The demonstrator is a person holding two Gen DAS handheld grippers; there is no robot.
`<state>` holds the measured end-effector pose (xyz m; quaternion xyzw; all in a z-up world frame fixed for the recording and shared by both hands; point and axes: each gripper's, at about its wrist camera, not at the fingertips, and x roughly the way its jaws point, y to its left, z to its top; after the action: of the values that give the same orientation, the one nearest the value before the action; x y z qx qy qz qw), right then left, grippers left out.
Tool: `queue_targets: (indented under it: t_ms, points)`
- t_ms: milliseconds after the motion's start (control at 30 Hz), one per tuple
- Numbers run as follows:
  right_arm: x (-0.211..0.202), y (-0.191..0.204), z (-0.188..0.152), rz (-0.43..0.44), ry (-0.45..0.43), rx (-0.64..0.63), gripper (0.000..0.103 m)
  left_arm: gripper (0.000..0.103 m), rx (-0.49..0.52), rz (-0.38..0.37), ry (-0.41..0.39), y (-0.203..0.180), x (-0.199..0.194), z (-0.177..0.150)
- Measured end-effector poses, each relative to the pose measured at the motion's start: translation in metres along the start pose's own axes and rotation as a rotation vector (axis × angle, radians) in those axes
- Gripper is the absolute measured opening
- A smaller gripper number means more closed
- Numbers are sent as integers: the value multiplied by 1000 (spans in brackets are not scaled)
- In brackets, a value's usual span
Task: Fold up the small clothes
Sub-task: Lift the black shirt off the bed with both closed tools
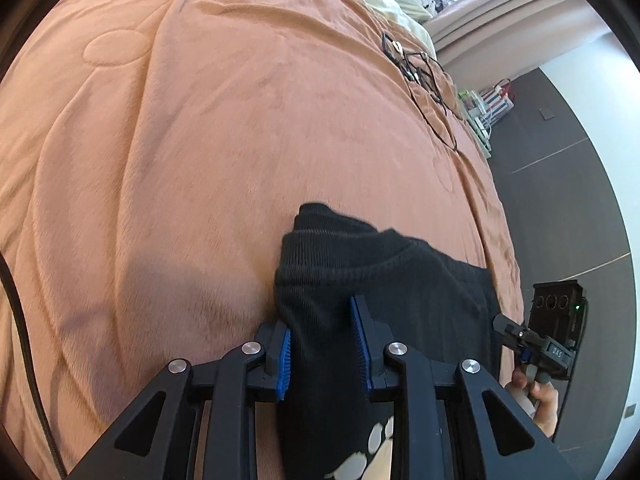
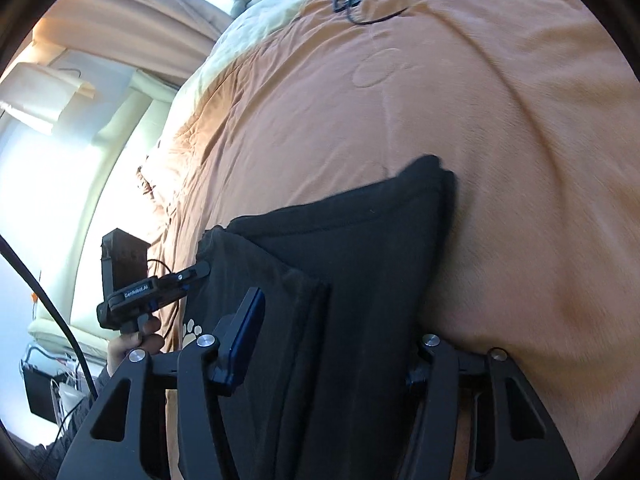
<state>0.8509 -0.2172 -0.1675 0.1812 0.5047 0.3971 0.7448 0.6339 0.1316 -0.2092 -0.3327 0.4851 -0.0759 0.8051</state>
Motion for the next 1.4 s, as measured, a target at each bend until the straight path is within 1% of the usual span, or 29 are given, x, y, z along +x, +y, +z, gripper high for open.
queue_targets:
  t_ms: [33,100,133,167,200,267,533,733,900,1033,1167,1400]
  points:
    - [6,5,0,-13,12,-19,52,26,2,6,-2,-1,1,1]
    - [16,17,0,-83,35,-85,43,22,7,27,-8,-4,3,3]
    - [17,24,0,-128,42,-114,29,21,10,37,-12,-5,3,3]
    - [20,28,0,-164,49,-128,23,17,17,56,-20,-7,1,2]
    - [21,31,1,-184,52,-131,21,13,25,68,-27,-9,0,0]
    - [18,39,0,-201,48,-140,16,8,41,88,-40,-13,-6,-2]
    - [-7,82,-12,-257,-16,-233,14,6,117,119,-104,-47,-37,-3]
    - [-46,112,-38,-278,-78,-281,13,6,134,93,-151,-67,-68,-8]
    - [-94,140,-67,-303,-138,-310,13,6,147,66,-194,-92,-105,-18]
    - [-133,172,-94,-327,-185,-331,13,6,174,46,-231,-117,-142,-31]
    - [-174,205,-123,-342,-235,-355,13,6,209,17,-273,-145,-184,-51]
    - [-244,254,-180,-365,-311,-394,13,6,244,-38,-333,-180,-243,-82]
